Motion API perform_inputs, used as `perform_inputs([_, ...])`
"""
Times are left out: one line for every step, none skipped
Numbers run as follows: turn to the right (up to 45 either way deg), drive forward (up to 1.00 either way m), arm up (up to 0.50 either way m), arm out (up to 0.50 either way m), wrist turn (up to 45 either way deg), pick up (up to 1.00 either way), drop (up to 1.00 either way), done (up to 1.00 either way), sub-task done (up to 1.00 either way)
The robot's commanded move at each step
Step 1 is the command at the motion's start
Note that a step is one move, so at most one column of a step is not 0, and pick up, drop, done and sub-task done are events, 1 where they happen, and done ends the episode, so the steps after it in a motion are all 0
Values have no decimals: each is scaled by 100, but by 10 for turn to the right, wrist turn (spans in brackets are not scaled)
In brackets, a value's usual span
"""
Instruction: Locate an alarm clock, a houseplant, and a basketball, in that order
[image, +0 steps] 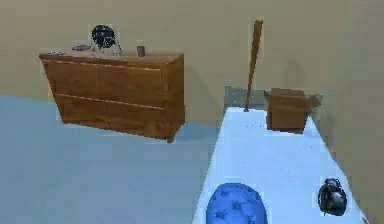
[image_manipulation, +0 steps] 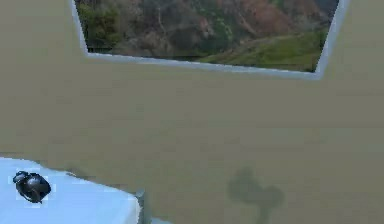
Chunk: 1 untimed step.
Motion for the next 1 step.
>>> perform_inputs([-450,0,0,0,0,0,0,0,0])
